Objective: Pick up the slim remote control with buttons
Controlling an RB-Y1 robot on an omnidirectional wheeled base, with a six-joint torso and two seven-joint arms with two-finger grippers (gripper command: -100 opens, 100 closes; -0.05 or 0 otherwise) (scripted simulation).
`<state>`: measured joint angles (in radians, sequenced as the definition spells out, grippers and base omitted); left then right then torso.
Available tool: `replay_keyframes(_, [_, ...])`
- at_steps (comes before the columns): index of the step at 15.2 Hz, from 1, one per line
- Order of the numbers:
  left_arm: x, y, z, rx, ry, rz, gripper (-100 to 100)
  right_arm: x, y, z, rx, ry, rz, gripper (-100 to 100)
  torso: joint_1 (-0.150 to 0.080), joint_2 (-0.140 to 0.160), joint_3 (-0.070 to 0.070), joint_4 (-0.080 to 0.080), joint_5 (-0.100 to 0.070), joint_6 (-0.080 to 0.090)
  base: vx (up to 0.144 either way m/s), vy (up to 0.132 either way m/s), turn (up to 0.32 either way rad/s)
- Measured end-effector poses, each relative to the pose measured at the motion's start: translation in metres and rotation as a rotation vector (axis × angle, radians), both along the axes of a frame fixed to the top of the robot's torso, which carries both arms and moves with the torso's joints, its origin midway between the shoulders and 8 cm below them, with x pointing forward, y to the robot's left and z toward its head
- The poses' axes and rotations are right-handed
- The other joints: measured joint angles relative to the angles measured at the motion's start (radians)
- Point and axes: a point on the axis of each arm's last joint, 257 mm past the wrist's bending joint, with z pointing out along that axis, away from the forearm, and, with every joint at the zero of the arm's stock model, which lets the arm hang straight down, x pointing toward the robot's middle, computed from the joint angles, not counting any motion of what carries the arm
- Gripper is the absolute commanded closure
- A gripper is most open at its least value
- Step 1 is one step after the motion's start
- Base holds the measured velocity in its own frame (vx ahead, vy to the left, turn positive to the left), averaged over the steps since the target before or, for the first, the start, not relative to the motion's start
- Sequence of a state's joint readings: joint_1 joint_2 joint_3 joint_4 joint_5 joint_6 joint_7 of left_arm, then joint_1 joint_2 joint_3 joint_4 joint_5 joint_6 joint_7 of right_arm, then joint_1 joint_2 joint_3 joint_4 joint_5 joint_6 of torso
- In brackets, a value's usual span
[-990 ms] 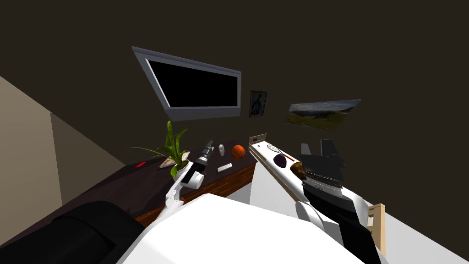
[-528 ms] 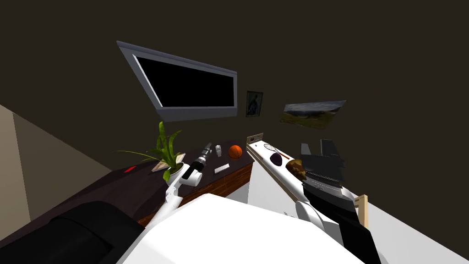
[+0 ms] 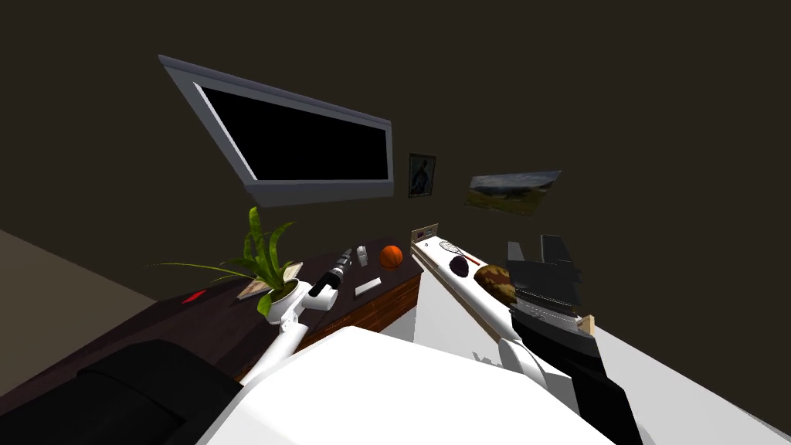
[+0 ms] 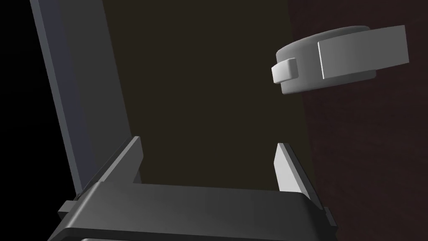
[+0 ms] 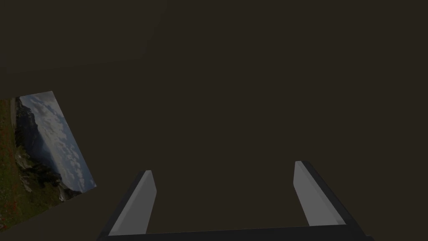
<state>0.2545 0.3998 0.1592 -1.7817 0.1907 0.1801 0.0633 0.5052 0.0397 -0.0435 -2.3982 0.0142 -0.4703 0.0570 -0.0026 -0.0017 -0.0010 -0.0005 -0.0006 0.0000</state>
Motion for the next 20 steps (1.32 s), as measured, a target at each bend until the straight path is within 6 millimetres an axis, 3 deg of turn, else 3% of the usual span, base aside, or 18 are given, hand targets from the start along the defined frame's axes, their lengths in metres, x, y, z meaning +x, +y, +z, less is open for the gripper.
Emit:
replay_keyframes(9, [-0.014, 0.055, -0.056, -0.067, 0.189, 0.12, -100, 0.0, 0.0, 0.0, 0.0, 0.0, 0.0, 0, 0.0, 0.0, 0.0, 0.0, 0.0, 0.0, 0.017, -0.035, -0.081])
replay_keyframes(15, [-0.032, 0.09, -0.097, -0.132, 0.329, 0.215, -100, 0.0, 0.0, 0.0, 0.0, 0.0, 0.0, 0, 0.0, 0.0, 0.0, 0.0, 0.0, 0.0, 0.023, -0.036, -0.085])
replay_keyframes(20, [-0.059, 0.118, -0.137, -0.203, 0.445, 0.305, -100, 0.0, 0.0, 0.0, 0.0, 0.0, 0.0, 0, 0.0, 0.0, 0.0, 0.0, 0.0, 0.001, 0.026, -0.035, -0.109])
